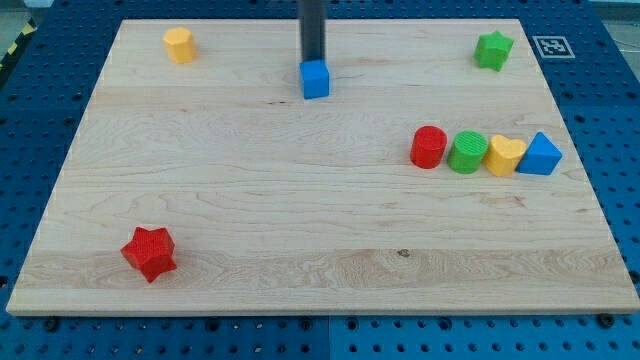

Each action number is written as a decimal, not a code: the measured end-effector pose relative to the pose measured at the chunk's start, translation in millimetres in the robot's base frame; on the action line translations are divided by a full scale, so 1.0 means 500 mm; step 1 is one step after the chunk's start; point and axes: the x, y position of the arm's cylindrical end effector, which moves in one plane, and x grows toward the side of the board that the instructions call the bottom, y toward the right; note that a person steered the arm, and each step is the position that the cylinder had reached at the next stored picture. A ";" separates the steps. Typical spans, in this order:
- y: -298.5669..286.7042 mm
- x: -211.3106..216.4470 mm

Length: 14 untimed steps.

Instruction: Move the blue cube to the left side of the red circle

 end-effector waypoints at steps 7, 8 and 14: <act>-0.030 0.076; -0.102 0.058; 0.064 0.198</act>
